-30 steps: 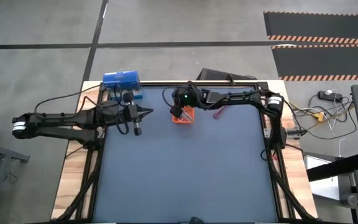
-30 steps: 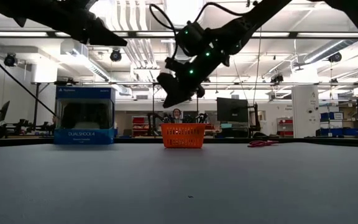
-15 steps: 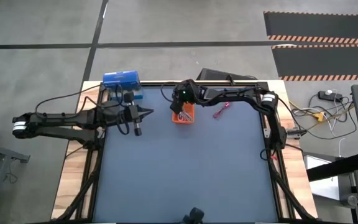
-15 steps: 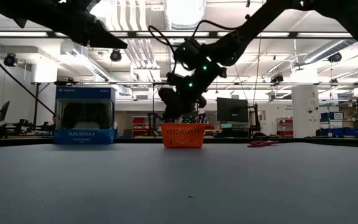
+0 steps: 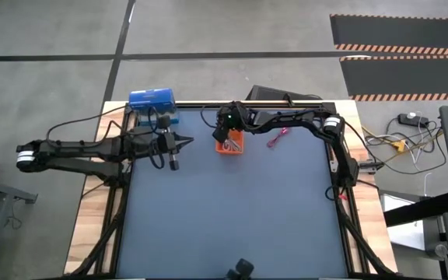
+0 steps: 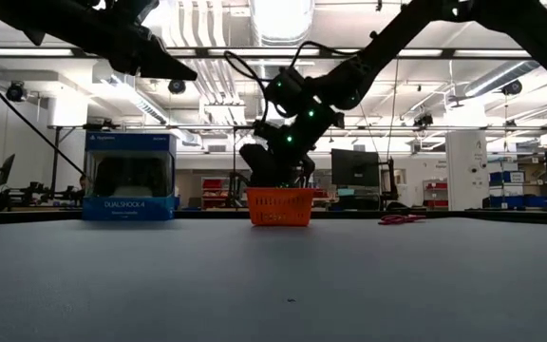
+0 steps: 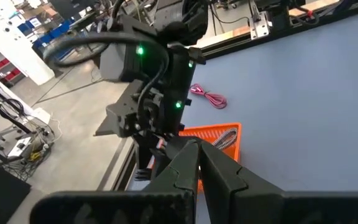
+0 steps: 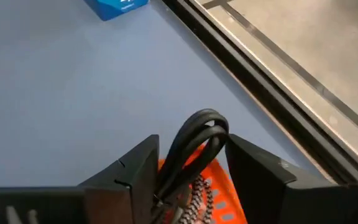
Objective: Pick and place USB-C Cables
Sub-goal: Put the black charger cable into the orange bin
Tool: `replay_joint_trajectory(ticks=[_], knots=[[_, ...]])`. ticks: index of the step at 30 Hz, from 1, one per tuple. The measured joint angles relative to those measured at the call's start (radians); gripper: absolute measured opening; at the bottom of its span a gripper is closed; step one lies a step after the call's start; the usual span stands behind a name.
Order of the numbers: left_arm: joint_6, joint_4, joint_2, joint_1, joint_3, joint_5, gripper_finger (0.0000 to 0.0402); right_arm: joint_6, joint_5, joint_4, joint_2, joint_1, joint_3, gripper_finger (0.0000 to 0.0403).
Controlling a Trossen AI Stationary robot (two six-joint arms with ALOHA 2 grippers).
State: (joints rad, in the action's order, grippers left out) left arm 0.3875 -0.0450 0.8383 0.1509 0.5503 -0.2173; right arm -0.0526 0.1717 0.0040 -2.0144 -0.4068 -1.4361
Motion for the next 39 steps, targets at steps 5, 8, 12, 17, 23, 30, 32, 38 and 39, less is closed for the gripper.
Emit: replay_joint_trajectory(ticks=[5, 8, 12, 17, 23, 30, 32, 38, 39], knots=[[0.013, -0.001, 0.000, 0.000, 0.000, -0.001, 0.0002, -0.017, -0.019, 0.005, 0.001, 0.000, 0.000, 0.0139], [0.013, -0.004, -0.002, 0.000, 0.000, -0.002, 0.0002, -0.029, -0.020, 0.000, 0.007, 0.000, 0.000, 0.0111], [0.013, -0.001, -0.002, 0.000, 0.000, -0.002, 0.0002, -0.062, -0.019, 0.001, 0.011, 0.000, 0.000, 0.0075], [0.013, -0.001, -0.002, 0.000, 0.000, -0.003, 0.0002, -0.092, -0.019, 0.001, 0.011, 0.000, 0.000, 0.0041], [0.013, 0.000, -0.002, 0.000, 0.000, -0.003, 0.0002, -0.132, -0.020, -0.002, 0.016, 0.000, 0.000, 0.0029], [0.013, 0.000, -0.002, 0.000, 0.000, -0.003, 0.0002, -0.145, -0.023, -0.044, 0.096, 0.000, 0.001, 0.0029], [0.013, 0.000, -0.003, 0.000, 0.000, -0.004, 0.0002, -0.157, -0.024, -0.083, 0.132, 0.000, 0.001, 0.0029], [0.013, 0.000, -0.003, 0.000, 0.000, -0.004, 0.0002, -0.156, -0.036, -0.303, 0.204, -0.024, -0.050, 0.0028], [0.013, 0.000, -0.003, 0.000, 0.000, -0.004, 0.0002, -0.156, -0.045, -0.341, 0.204, -0.030, -0.063, 0.0028]])
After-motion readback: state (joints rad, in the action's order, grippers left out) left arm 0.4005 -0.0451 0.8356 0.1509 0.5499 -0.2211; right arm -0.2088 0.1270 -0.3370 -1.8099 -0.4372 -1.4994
